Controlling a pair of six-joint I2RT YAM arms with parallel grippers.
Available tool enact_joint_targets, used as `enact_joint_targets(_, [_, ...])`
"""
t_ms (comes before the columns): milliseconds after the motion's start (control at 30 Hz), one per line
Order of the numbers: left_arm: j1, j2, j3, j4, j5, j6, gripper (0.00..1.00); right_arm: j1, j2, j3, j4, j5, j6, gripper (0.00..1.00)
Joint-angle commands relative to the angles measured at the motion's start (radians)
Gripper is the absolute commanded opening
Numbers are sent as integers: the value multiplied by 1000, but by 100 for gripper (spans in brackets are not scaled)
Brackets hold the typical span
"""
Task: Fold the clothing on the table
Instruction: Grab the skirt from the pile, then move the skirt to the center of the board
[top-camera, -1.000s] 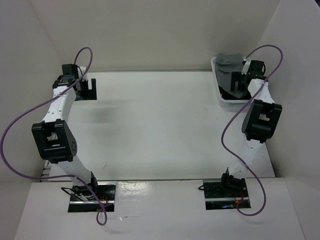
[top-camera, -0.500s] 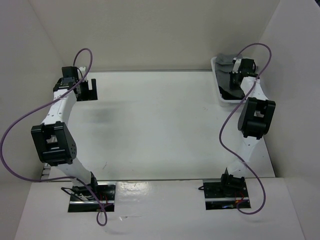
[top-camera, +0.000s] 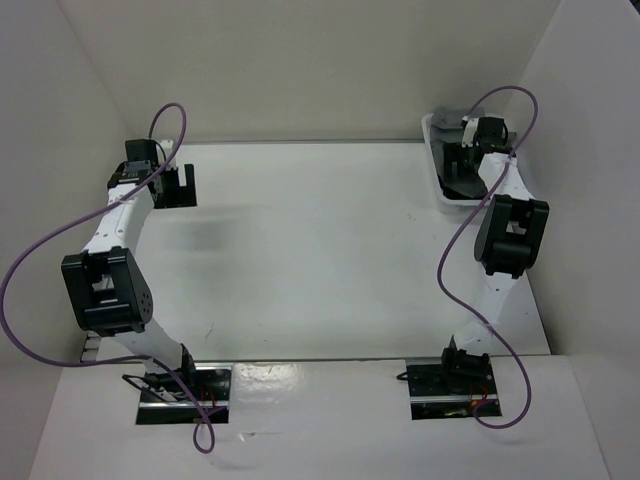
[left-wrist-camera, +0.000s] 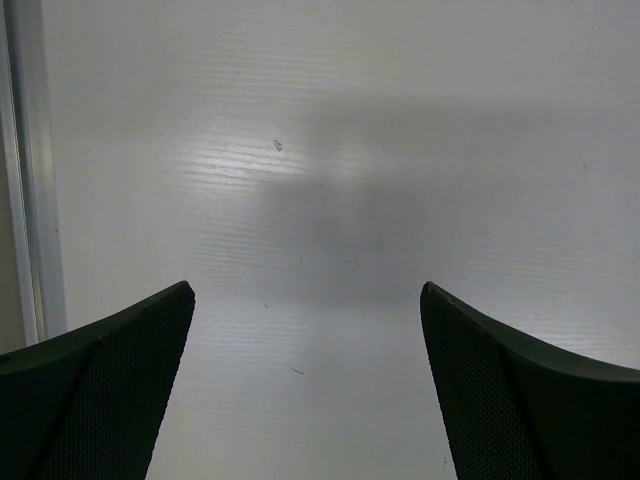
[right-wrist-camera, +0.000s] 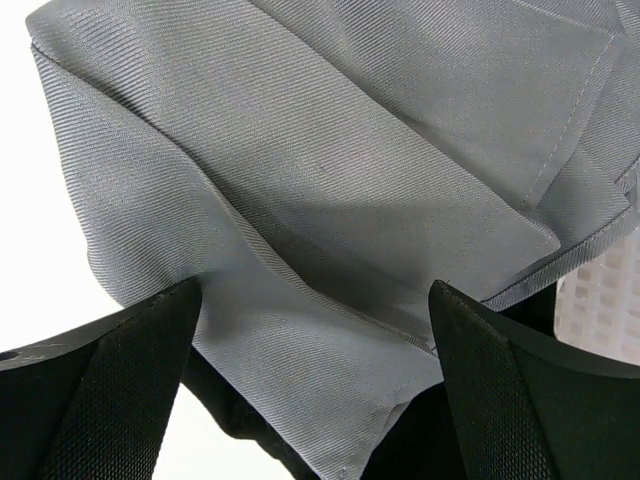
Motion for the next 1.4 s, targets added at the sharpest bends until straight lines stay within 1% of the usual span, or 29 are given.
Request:
enact_joint_targets(0, [1,-51,-13,17,18,-12,100,0,-42,-1,4,23,-18,98])
enact_joint_targets(100, [1,-62,-23,17,8,-12,100,-9,-21,-1,4,5,-27,98])
enact_joint_targets(133, [1,-62,-23,17,8,-3,100,-9,-21,-1,4,5,-27,97])
enact_joint_targets(267, [1,-71,-32,17,-1,-3,100,-9,16,-1,4,-18,-27,81])
enact_joint_targets(300, [1,-71,-32,17,-10,-3,100,-9,16,10,4,-28,-27,70])
enact_joint_targets(367, [1,-80,-32,17,-10,-3,100,-9,42,22,-7,-40,-36,55])
enact_joint_targets(400, [1,-80,-32,17,-10,-3,100,-9,42,22,-7,-40,-36,39])
enact_joint_targets(467, [1,-80,-41,17,-19,-3,100,-9,64,32,-16,-49,-36,21])
enact_joint_targets(500, [1,-80,-41,17,-19,-3,100,-9,64,32,-16,-49,-36,5])
enact_joint_targets(533, [1,-80,-41,26,-19,-3,100,-9,64,42,-16,-49,-36,0])
enact_joint_targets(700, [1,-80,-41,26,-19,-3,100,-9,73,73,-27,-16,-36,0])
enact_joint_targets(800, [1,-80,-30,26,-28,-3,100,-9,23,140,-53,4,-27,0])
enact_joint_targets(933, [1,-80,-12,17,-28,7,100,-9,-73,340,-105,14,17,0])
enact_joint_targets(967, [1,-80,-12,17,-28,7,100,-9,-91,378,-114,2,37,0])
enact_joint_targets(1000, [1,-80,-12,17,-28,7,100,-9,-128,456,-137,-29,48,0])
enact_joint_targets(1033, [1,-80,-12,17,-28,7,100,-9,-145,490,-148,-47,48,0])
enact_joint_targets(1067, [1,-80,-12,17,-28,7,100,20,-166,515,-148,-64,60,0])
enact_joint_targets(1100, [1,-80,-12,17,-28,7,100,35,-218,515,-157,-87,60,0])
enact_joint_targets(1133, [1,-80,-12,17,-28,7,100,73,-237,525,-180,-165,60,0])
enact_joint_targets(1200, [1,-80,-12,17,-28,7,100,98,-257,550,-231,-317,60,0])
enact_joint_targets(1233, [1,-71,-12,17,-28,7,100,110,-271,550,-263,-495,72,0])
enact_joint_targets(1300, [1,-71,-1,8,-28,7,100,150,-280,518,-275,-645,72,0])
enact_joint_targets(1333, [1,-71,-1,8,-28,7,100,165,-280,518,-297,-754,72,0])
enact_joint_targets(1367, [1,-71,8,-3,-28,7,100,188,-280,518,-297,-791,72,0])
